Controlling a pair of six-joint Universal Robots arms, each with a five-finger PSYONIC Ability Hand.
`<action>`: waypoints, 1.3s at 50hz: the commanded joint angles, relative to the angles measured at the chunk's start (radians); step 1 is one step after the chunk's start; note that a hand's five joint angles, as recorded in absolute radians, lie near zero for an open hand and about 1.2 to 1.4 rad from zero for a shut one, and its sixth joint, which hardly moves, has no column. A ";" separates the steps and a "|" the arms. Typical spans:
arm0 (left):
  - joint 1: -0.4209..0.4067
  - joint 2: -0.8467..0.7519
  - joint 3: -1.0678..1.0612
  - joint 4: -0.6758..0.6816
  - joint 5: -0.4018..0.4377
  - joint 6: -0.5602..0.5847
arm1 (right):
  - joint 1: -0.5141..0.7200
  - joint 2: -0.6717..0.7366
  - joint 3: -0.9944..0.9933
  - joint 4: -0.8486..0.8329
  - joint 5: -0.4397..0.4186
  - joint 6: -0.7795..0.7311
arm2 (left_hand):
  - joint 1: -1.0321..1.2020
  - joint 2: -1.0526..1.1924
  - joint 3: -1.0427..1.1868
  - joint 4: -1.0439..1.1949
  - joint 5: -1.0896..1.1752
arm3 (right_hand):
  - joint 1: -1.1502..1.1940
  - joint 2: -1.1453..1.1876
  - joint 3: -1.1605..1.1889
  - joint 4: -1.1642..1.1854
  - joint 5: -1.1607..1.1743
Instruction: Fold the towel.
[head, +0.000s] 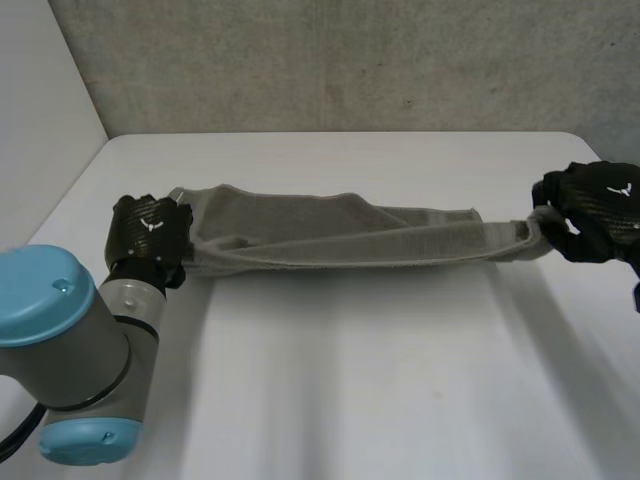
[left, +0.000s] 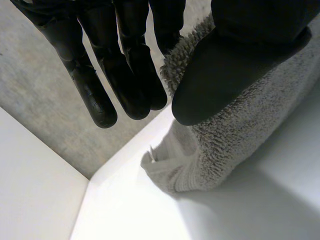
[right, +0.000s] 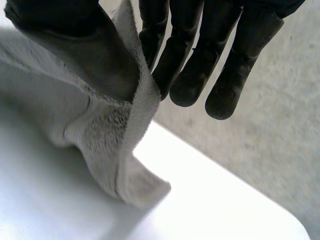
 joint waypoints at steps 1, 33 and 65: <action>-0.009 0.133 -0.001 -0.068 0.002 0.004 | 0.010 -0.007 -0.134 0.369 0.070 -0.344 | 0.243 0.178 0.179 0.178 0.197 | 0.063 0.078 0.058 0.064 0.058; -0.009 -0.253 0.533 -0.308 0.045 0.112 | 0.384 0.608 -0.875 0.613 0.505 -0.564 | 0.243 0.178 0.179 0.178 0.197 | 0.063 0.078 0.058 0.064 0.058; 0.032 -0.179 0.231 0.254 0.040 0.129 | 0.375 0.440 -0.569 0.104 0.297 -0.280 | 0.243 0.178 0.179 0.178 0.197 | 0.063 0.078 0.058 0.064 0.058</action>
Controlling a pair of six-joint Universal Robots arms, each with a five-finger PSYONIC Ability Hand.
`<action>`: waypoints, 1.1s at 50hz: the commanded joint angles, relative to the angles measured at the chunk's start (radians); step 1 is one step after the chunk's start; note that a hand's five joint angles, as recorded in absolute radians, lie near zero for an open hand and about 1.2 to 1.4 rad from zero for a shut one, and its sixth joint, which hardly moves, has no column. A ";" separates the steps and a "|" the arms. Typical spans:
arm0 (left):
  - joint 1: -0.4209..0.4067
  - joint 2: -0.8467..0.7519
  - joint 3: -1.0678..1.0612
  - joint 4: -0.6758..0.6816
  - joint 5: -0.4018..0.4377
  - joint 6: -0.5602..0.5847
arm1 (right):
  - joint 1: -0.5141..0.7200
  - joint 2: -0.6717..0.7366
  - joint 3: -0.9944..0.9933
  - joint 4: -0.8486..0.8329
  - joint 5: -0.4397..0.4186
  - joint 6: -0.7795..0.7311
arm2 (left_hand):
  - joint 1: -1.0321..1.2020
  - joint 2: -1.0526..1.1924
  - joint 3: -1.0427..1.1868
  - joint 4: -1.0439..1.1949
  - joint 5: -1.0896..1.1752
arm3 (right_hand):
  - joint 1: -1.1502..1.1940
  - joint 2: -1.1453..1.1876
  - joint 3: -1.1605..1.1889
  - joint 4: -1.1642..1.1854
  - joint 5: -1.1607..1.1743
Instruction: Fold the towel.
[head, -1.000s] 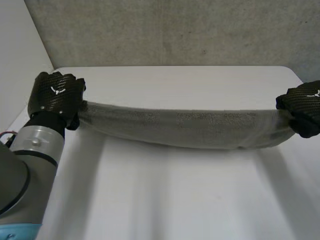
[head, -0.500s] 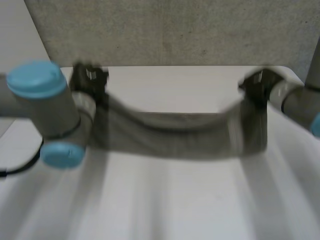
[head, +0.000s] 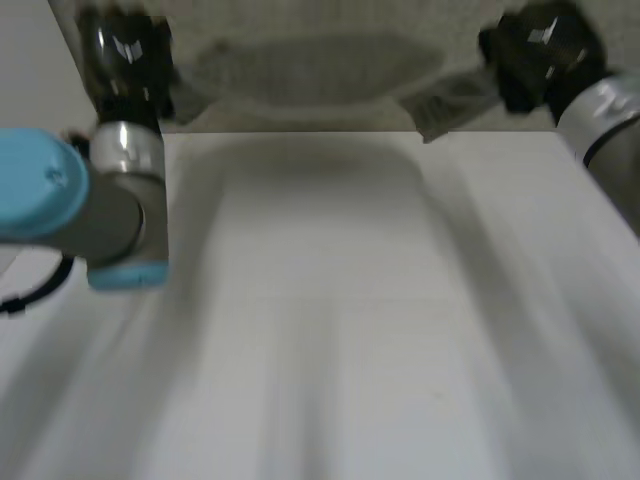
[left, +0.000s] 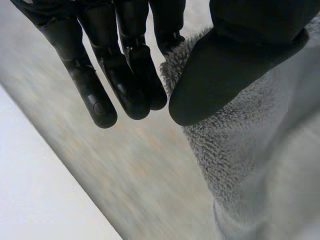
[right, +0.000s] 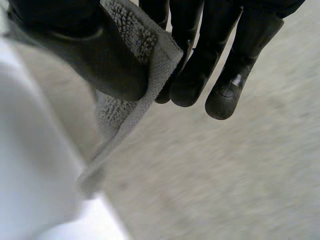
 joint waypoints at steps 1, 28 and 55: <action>-0.003 -0.022 -0.251 -0.009 -0.003 -0.003 | -0.005 0.031 0.190 0.027 -0.045 -0.055 | 0.243 0.178 0.178 0.178 0.193 | 0.061 0.057 0.058 0.062 0.051; -0.068 0.047 -0.480 -0.303 -0.039 -0.013 | -0.134 -0.052 0.628 0.013 -0.033 -0.187 | -0.573 -0.638 -0.638 -0.638 -0.622 | 0.061 0.057 0.058 0.062 0.051; -0.121 -0.003 -0.292 -0.378 0.076 -0.131 | -0.160 -0.040 0.695 -0.079 -0.071 -0.189 | -0.964 -1.028 -1.028 -1.029 -1.013 | 0.061 0.057 0.058 0.062 0.051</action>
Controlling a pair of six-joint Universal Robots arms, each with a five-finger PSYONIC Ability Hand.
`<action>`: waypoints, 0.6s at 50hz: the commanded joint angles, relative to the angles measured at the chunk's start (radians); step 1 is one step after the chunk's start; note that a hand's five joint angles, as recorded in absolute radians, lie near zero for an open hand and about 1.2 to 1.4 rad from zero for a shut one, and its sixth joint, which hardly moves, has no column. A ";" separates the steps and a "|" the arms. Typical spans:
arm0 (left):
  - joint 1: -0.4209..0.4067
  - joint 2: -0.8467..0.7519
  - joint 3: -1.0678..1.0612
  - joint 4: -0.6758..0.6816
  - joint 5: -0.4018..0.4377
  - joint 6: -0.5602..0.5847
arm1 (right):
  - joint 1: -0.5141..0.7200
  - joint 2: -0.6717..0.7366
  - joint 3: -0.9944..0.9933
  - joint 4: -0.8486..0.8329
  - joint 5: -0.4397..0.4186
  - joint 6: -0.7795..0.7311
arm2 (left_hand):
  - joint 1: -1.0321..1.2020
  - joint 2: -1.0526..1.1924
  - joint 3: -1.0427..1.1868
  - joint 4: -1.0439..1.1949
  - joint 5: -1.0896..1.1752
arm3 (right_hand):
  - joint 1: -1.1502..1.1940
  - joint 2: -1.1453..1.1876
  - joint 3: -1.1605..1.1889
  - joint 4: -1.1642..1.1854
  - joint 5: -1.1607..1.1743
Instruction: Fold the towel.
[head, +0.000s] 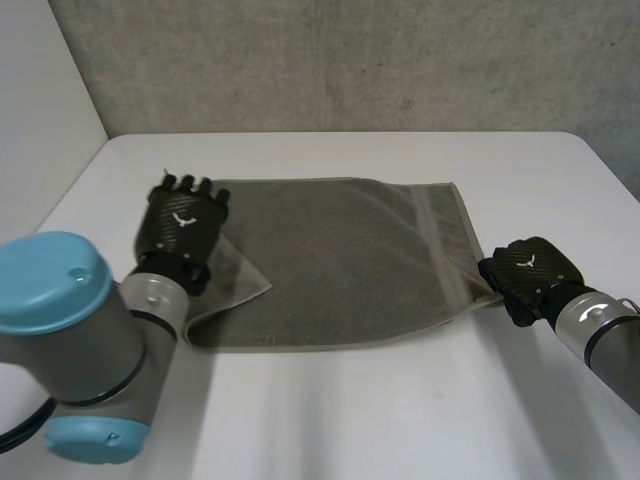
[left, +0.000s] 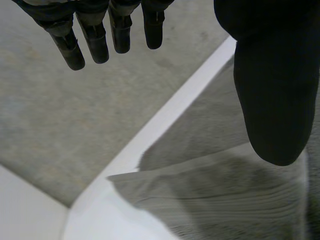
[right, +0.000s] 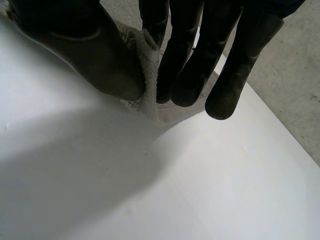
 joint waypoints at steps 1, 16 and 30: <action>-0.029 -0.160 0.088 -0.058 0.055 -0.036 | -0.011 0.001 0.012 -0.015 -0.011 0.000 | -0.010 -0.007 -0.009 -0.008 -0.020 | 0.061 0.057 0.058 0.062 0.051; 0.012 -0.282 0.198 -0.166 0.072 -0.076 | -0.020 0.003 0.017 -0.018 -0.014 0.000 | -0.007 -0.004 -0.006 -0.005 -0.017 | 0.061 0.057 0.058 0.062 0.051; 0.046 -0.374 0.283 -0.156 0.005 -0.077 | -0.020 0.003 0.024 -0.022 -0.014 0.000 | 0.028 0.031 0.029 0.030 0.018 | 0.061 0.057 0.058 0.062 0.051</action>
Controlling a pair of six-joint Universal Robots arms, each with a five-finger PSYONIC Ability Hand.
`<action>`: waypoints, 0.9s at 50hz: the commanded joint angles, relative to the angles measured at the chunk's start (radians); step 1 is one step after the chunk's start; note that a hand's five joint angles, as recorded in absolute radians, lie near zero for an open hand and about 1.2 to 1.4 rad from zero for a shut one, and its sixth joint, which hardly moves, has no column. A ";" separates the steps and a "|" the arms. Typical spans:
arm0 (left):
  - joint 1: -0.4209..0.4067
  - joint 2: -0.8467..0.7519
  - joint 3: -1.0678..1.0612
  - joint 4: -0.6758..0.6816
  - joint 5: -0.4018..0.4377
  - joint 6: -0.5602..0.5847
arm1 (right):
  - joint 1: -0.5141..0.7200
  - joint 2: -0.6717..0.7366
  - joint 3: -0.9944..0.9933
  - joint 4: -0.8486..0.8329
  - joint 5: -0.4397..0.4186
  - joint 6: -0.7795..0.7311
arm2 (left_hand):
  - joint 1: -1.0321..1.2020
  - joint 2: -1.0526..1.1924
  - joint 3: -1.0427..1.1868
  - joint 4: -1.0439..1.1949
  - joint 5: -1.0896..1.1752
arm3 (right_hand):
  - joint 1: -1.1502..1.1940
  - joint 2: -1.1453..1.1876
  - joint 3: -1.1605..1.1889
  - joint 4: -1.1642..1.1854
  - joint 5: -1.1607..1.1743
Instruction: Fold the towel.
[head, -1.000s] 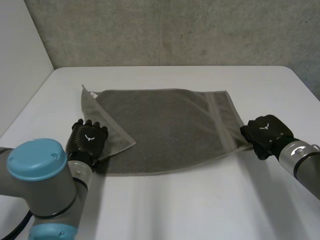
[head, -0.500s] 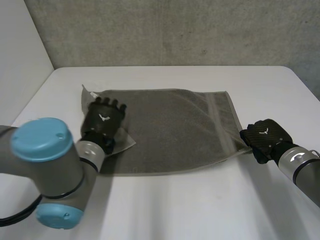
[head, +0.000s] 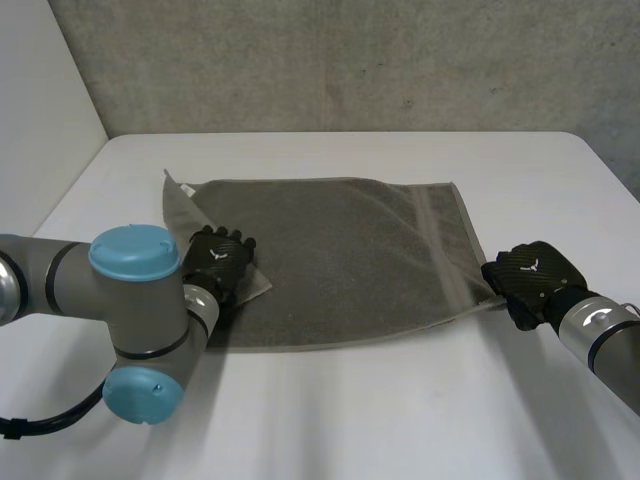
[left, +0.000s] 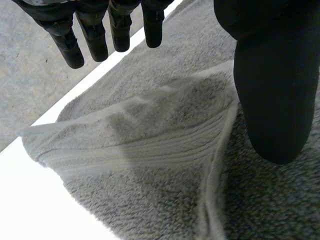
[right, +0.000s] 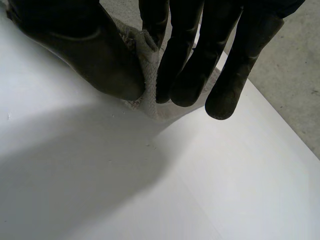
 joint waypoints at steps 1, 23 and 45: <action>0.025 -0.047 0.035 0.014 -0.074 0.001 | 0.000 0.000 0.001 -0.003 0.000 0.000 | 0.046 0.046 0.046 0.048 0.028 | 0.061 0.057 0.058 0.062 0.051; 0.175 0.097 -0.133 0.247 -0.286 -0.007 | -0.003 0.018 0.001 -0.023 0.017 -0.038 | 0.093 0.093 0.093 0.095 0.075 | 0.061 0.057 0.058 0.062 0.051; 0.297 0.181 -0.250 0.271 -0.251 -0.006 | 0.002 0.023 0.010 -0.023 0.031 -0.074 | 0.055 0.055 0.055 0.057 0.037 | 0.061 0.057 0.058 0.062 0.051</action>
